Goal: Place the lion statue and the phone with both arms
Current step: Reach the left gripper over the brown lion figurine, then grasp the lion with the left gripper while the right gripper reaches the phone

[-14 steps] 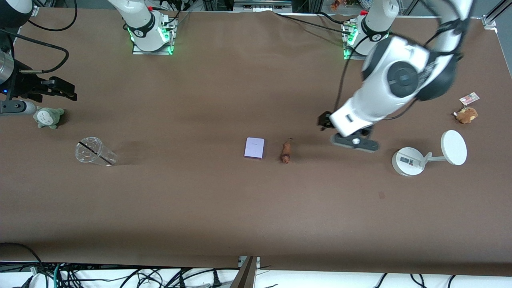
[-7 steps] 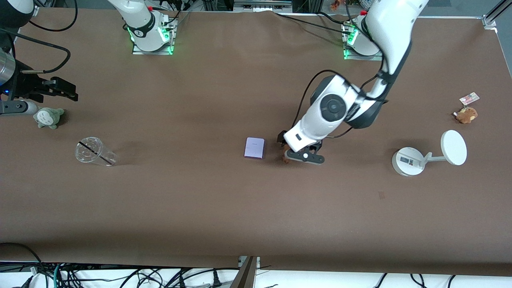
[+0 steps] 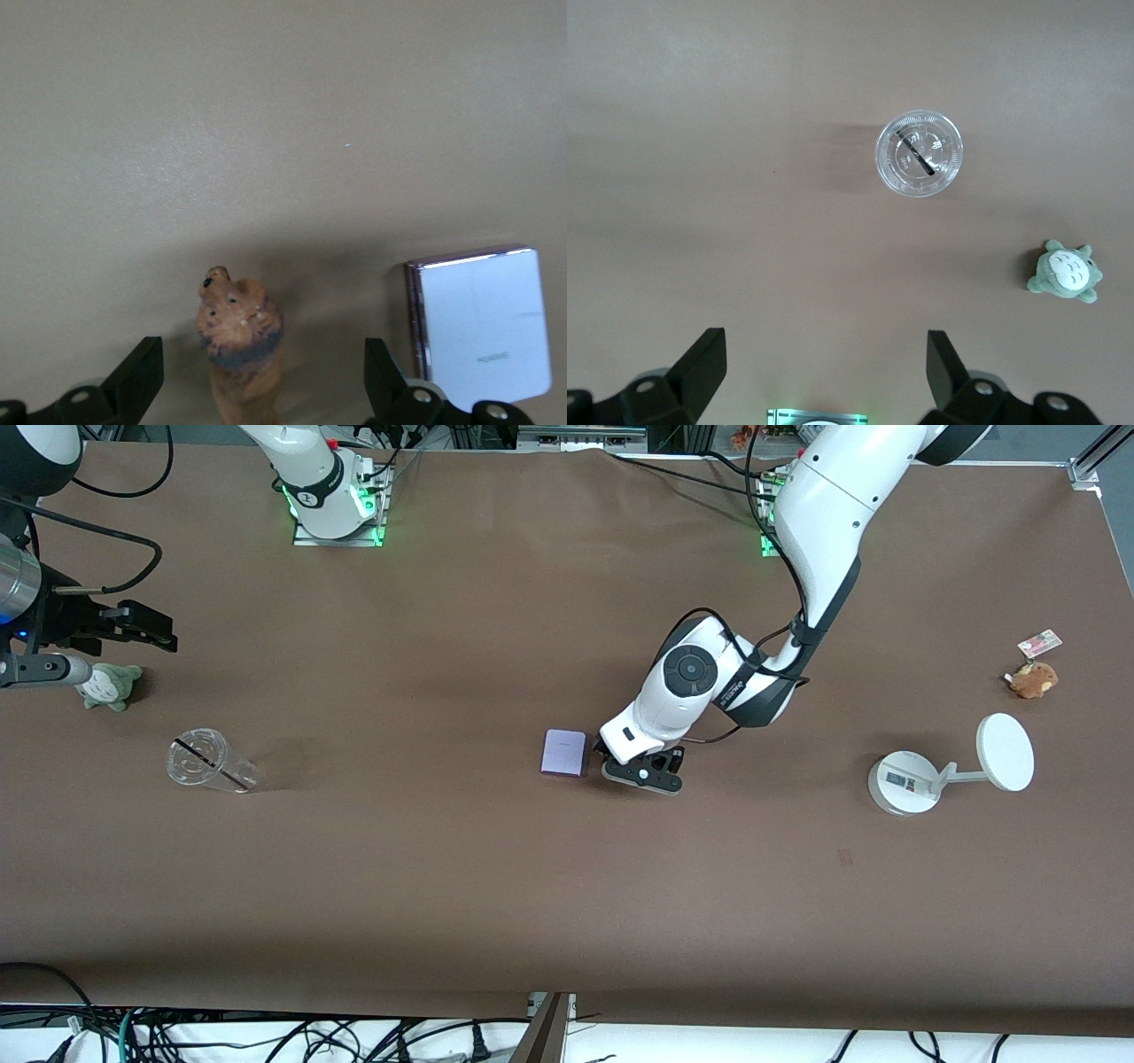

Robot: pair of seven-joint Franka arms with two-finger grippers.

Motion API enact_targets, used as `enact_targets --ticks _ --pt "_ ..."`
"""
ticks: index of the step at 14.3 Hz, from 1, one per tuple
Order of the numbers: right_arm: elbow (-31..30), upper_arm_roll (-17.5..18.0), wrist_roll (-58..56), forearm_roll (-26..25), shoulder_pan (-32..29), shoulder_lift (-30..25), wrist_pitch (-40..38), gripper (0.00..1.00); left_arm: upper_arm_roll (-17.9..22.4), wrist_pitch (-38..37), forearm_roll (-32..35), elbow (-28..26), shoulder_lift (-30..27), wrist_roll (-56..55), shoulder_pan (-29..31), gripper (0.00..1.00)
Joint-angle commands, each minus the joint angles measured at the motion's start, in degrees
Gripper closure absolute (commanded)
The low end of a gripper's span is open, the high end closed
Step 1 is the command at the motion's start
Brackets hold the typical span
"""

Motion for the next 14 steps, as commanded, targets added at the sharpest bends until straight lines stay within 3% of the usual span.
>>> enact_targets --ticks 1,3,5,7,14 --pt "1.3 0.2 -0.8 0.9 -0.3 0.5 -0.5 0.0 0.5 0.2 5.5 0.7 0.5 -1.0 -0.3 0.29" --pt "1.3 0.2 -0.8 0.9 -0.3 0.5 -0.4 0.0 0.5 0.2 5.6 0.7 0.4 -1.0 -0.3 0.67" --pt "1.3 0.2 -0.8 0.9 -0.3 0.5 -0.5 0.0 0.5 -0.5 5.7 0.7 -0.1 -0.6 0.0 0.92" --pt "1.3 0.2 -1.0 0.9 -0.4 0.5 -0.6 0.0 0.5 -2.7 5.7 0.8 -1.7 -0.4 1.3 1.0" --pt "1.3 0.5 0.1 1.0 1.4 0.9 -0.9 0.0 0.0 -23.8 5.2 1.5 -10.4 10.6 12.0 1.0"
